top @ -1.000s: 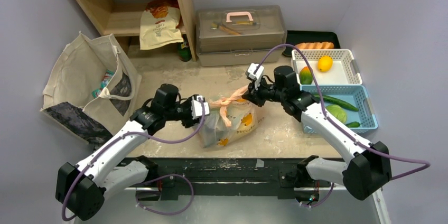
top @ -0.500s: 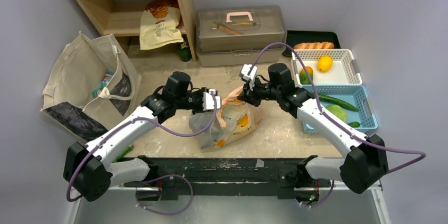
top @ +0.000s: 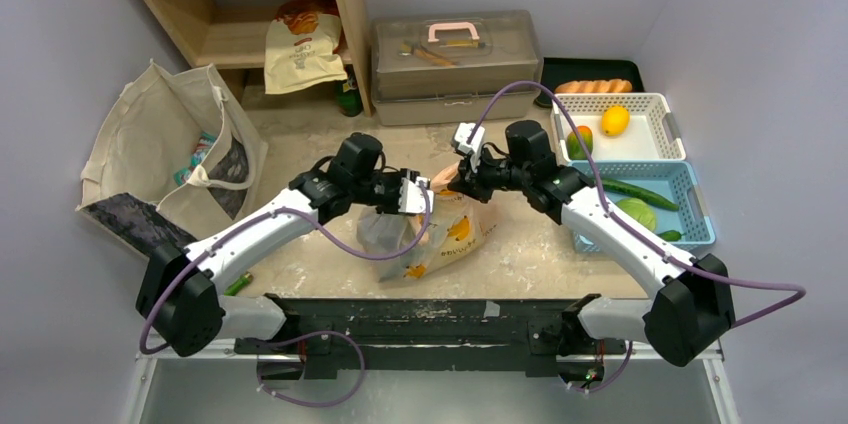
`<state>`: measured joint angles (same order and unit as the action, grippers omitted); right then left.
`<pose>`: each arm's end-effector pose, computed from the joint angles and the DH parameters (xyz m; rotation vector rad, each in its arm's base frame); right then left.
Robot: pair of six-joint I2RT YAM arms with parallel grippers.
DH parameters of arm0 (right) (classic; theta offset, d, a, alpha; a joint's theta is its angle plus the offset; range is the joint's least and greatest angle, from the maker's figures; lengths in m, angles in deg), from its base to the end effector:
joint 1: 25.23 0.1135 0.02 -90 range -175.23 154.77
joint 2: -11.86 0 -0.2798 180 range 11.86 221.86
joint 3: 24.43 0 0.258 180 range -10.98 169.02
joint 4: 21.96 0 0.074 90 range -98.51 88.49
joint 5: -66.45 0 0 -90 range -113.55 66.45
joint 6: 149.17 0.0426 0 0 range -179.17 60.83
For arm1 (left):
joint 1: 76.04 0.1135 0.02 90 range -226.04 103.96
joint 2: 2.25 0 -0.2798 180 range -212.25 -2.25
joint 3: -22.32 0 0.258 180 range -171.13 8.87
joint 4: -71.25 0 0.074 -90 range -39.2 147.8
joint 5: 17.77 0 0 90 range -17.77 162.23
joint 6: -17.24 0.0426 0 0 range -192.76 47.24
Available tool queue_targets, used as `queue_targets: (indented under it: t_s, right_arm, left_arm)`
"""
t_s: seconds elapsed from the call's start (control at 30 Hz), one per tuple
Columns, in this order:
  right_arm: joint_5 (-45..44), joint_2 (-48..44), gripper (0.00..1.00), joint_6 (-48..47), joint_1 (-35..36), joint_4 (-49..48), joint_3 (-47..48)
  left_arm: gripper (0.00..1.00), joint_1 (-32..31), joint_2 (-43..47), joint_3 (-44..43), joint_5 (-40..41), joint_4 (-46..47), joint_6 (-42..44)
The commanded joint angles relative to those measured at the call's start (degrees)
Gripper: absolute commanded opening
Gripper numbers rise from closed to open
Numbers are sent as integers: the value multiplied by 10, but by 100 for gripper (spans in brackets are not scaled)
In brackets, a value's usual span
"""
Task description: Untie the knot of the grocery bags and take out the mixed food
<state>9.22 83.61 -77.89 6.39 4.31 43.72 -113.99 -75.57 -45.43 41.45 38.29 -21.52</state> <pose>0.2307 0.1691 0.3083 -1.1893 1.7093 0.7333 0.2097 -0.1912 0.2876 1.7156 1.3330 -0.4687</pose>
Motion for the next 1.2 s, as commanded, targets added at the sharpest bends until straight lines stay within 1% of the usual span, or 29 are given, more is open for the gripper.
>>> queue_targets:
  t_s: [0.0,0.07,0.13,0.17,0.3,0.4,0.53,0.63,0.83,0.9,0.97,1.03,1.07,1.1,1.13,1.17]
  right_arm:
    - [17,-6,0,4,5,-27,31]
    - [11,-8,0,-3,5,-21,31]
    - [8,-10,0,-10,5,-19,29]
    - [4,-12,0,-12,5,-19,29]
    - [-61,-27,0,-21,-10,-12,13]
    - [-105,-40,0,-56,-37,6,-8]
    - [-130,-49,0,-104,-87,42,-35]
    - [-136,-56,0,-128,-114,50,-49]
    - [-155,-59,0,-141,-118,55,-52]
    - [-150,-62,0,-147,-120,58,-53]
    - [-121,-66,0,-150,-121,62,-50]
    - [-74,-64,0,-164,-119,93,-33]
    - [-45,-62,2,-160,-116,102,-23]
    - [-26,-57,18,-144,-114,103,-15]
    - [-11,-51,38,-130,-111,101,-8]
    - [-2,-44,51,-118,-106,97,-3]
  left_arm:
    - [31,-2,-34,-36,34,1,13]
    - [18,-2,-37,-41,40,-3,11]
    - [1,-2,-30,-39,37,-8,14]
    - [0,-2,-23,-34,33,-10,13]
    - [0,1,31,-2,12,-31,14]
    - [0,13,76,36,-5,-44,13]
    - [0,33,126,76,-21,-68,15]
    - [0,44,154,93,-25,-86,27]
    - [0,85,166,95,-42,-106,25]
    - [0,90,166,97,-43,-105,26]
    - [0,90,163,97,-48,-94,12]
    - [0,85,154,83,-53,-82,-13]
    - [4,79,144,68,-53,-85,-24]
    - [19,71,132,51,-51,-94,-33]
    - [37,63,118,34,-48,-100,-41]
    - [47,56,105,24,-38,-93,-56]
